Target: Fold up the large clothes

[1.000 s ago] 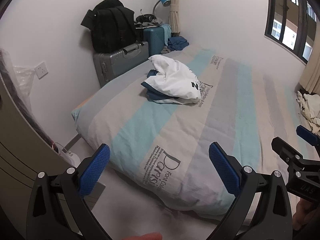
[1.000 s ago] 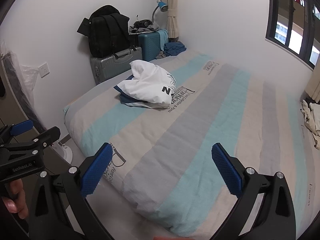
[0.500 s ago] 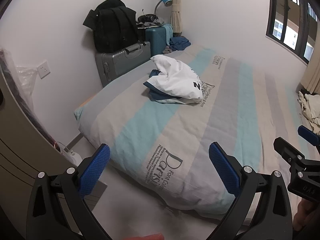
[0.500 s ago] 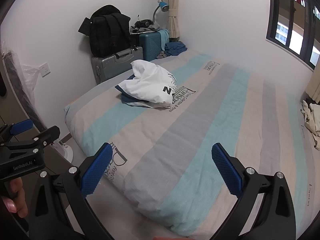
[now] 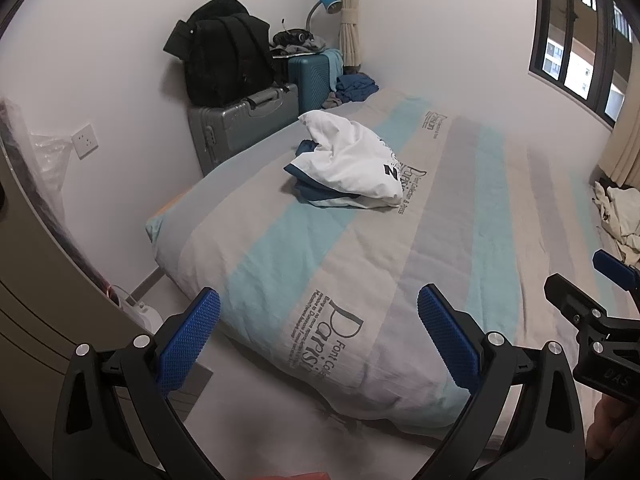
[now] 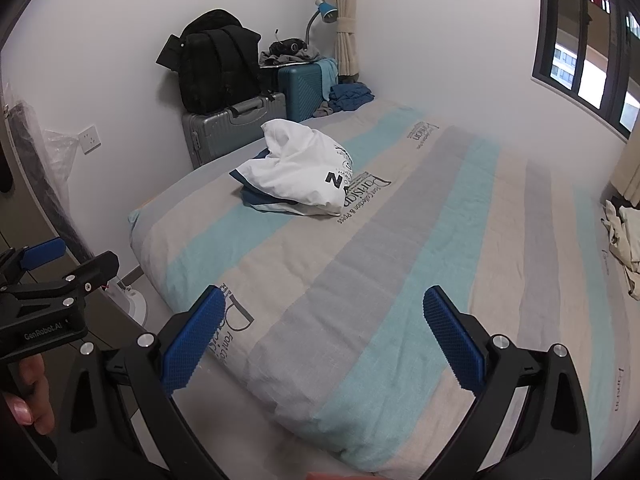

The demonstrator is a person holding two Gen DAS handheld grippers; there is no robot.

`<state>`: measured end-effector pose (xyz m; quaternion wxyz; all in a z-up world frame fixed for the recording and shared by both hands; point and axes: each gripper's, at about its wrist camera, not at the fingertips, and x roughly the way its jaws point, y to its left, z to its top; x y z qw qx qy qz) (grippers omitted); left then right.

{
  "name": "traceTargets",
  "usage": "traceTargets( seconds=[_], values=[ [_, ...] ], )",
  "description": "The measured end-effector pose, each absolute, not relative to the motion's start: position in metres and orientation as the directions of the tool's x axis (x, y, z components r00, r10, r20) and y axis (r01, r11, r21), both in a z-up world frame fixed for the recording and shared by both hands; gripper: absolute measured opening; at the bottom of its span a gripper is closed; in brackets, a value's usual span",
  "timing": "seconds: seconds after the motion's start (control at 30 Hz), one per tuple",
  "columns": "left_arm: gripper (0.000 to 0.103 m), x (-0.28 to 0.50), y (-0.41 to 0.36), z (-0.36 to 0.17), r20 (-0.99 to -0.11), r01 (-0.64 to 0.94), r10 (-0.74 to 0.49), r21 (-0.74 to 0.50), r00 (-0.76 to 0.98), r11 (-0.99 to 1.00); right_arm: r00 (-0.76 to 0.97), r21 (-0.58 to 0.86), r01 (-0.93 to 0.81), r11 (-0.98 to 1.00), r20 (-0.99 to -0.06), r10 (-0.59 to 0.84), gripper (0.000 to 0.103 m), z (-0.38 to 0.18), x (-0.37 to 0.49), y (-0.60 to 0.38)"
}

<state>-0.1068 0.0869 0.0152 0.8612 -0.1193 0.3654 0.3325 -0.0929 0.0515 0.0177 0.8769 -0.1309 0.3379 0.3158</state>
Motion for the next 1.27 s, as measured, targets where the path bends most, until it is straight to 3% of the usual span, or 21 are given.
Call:
traceTargets(
  seconds=[0.73,0.87,1.27],
  values=[
    [0.097,-0.103,0.094,0.013,-0.71,-0.684,0.478,-0.007,0.517,0.729,0.57,-0.019,-0.648,0.762,-0.675,0.468,0.096,0.022,-0.092,0.048],
    [0.097,-0.106,0.085,0.017,-0.652,-0.684,0.53,0.024,0.542,0.729,0.571,-0.019,-0.645,0.764,-0.677,0.465,0.096,0.021,-0.091,0.047],
    [0.097,-0.1,0.083,0.01,-0.707,-0.66,0.485,0.033,0.515,0.75,0.563,-0.015,-0.649,0.761,-0.682,0.467,0.096,0.017,-0.091,0.051]
  ],
)
